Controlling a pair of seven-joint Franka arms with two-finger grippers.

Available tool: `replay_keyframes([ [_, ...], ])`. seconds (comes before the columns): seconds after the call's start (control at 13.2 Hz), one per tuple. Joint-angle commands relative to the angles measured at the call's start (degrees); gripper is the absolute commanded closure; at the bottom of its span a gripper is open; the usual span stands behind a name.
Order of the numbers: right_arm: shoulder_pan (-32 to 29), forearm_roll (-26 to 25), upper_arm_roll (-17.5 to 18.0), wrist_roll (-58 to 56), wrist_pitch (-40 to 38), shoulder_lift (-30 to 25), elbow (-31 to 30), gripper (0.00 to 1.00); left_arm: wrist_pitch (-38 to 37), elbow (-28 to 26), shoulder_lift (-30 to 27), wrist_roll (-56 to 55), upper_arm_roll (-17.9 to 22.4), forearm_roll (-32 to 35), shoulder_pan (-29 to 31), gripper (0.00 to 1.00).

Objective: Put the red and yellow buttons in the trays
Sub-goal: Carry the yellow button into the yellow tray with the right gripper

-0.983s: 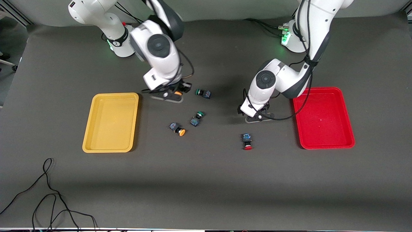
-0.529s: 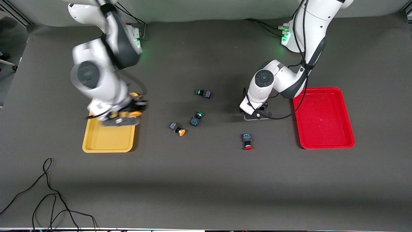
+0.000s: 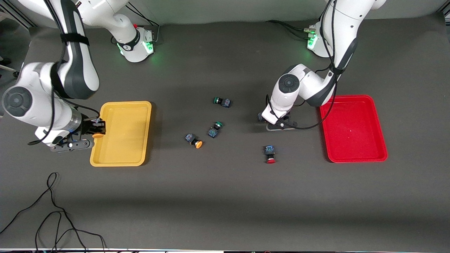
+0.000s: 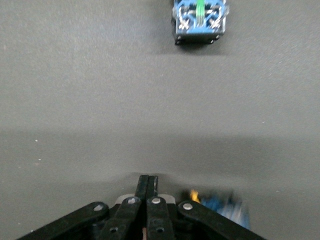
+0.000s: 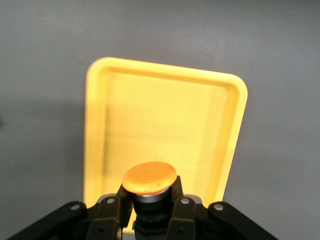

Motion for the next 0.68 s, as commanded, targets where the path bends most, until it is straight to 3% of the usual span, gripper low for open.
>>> replay_keyframes([
  [0.0, -2.16, 4.23, -0.92, -5.81, 9.53, 3.41, -7.16, 0.83, 0.02, -0.90, -2.14, -1.63, 0.03, 0.97, -0.44, 1.00],
  [0.08, -2.52, 7.29, -1.00, -8.00, 11.38, 6.74, -7.44, 0.83, 0.02, -0.81, -2.06, -2.50, 0.03, 0.88, -0.44, 0.73],
  [0.23, -3.75, 16.77, -0.92, -14.84, 12.54, 13.77, -7.09, 0.83, -0.07, -0.55, -2.14, -7.31, -0.24, 0.88, -0.53, 0.00],
  [0.45, -4.11, 27.69, -0.74, -23.65, 13.69, 20.47, -6.30, 0.82, -0.07, 1.73, -1.35, -10.06, -0.85, 0.53, -0.79, 0.00],
  [0.61, -4.19, 27.89, -0.74, -23.67, 13.69, 20.58, -6.30, 0.82, 0.02, 2.00, -1.53, -10.15, -0.85, 0.53, -0.79, 0.00],
])
